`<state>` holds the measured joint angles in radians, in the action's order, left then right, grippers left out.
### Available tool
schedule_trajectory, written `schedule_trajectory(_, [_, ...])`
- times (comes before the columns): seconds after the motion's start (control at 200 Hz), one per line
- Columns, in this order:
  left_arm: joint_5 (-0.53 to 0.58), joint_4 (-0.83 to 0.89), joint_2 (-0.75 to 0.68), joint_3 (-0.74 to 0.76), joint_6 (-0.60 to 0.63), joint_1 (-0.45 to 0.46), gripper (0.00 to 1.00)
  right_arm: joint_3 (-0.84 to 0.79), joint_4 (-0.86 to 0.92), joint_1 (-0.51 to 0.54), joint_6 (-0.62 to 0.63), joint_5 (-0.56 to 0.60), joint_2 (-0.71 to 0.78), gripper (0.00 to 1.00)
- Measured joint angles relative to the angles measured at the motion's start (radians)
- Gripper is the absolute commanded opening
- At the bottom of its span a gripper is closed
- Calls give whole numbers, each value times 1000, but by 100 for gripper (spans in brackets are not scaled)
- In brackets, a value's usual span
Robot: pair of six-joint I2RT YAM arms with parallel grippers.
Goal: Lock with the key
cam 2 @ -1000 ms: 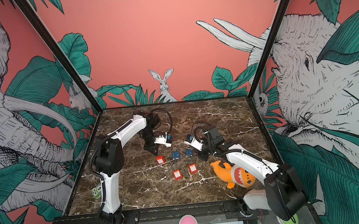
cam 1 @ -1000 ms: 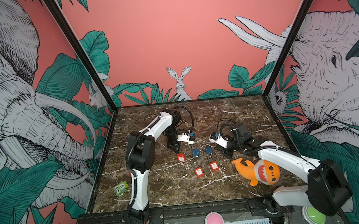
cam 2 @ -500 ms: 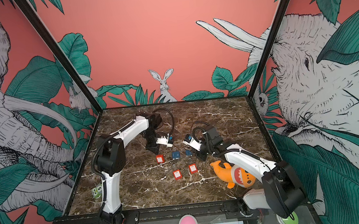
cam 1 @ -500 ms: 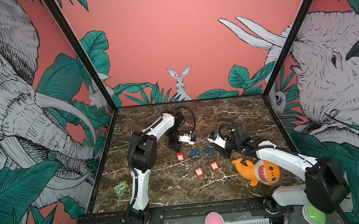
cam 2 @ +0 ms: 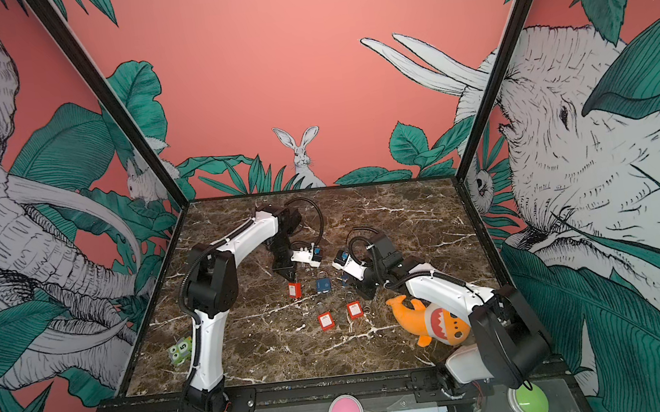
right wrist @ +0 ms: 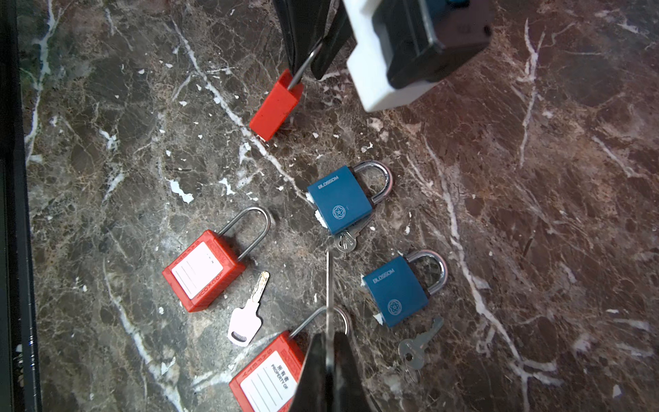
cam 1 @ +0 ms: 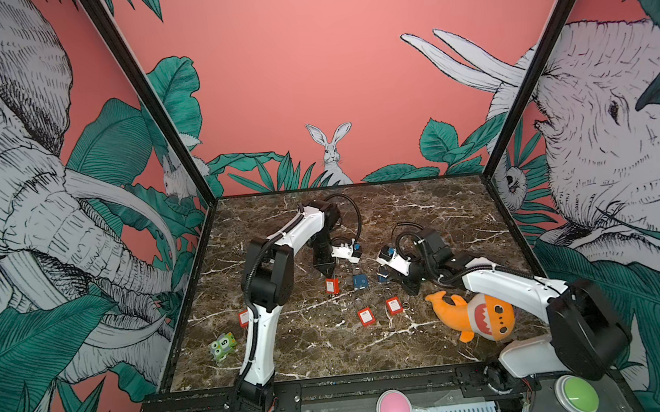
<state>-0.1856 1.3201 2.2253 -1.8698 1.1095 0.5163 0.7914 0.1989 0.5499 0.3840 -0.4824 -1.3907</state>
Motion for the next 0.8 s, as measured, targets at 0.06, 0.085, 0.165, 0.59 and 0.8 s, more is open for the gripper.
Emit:
schedule_trajectory(0.06, [4, -7, 1, 0, -14, 0, 23, 3, 0, 2, -8, 0, -2, 0])
schedule_trajectory(0.085, [5, -9, 2, 0, -21, 0, 24, 4, 0, 4, -12, 0, -4, 0])
schedule_trajectory(0.165, [8, -14, 2, 0, -45, -3, 25, 7, -2, 9, -26, 0, -5, 0])
schedule_trajectory(0.59, [-4, -129, 2, 40, -99, -21, 47, 8, -8, 56, -70, 19, -32, 0])
schedule_trajectory(0.8, [-2, -160, -5, 42, -99, -21, 51, 20, -7, 79, -87, 40, -35, 0])
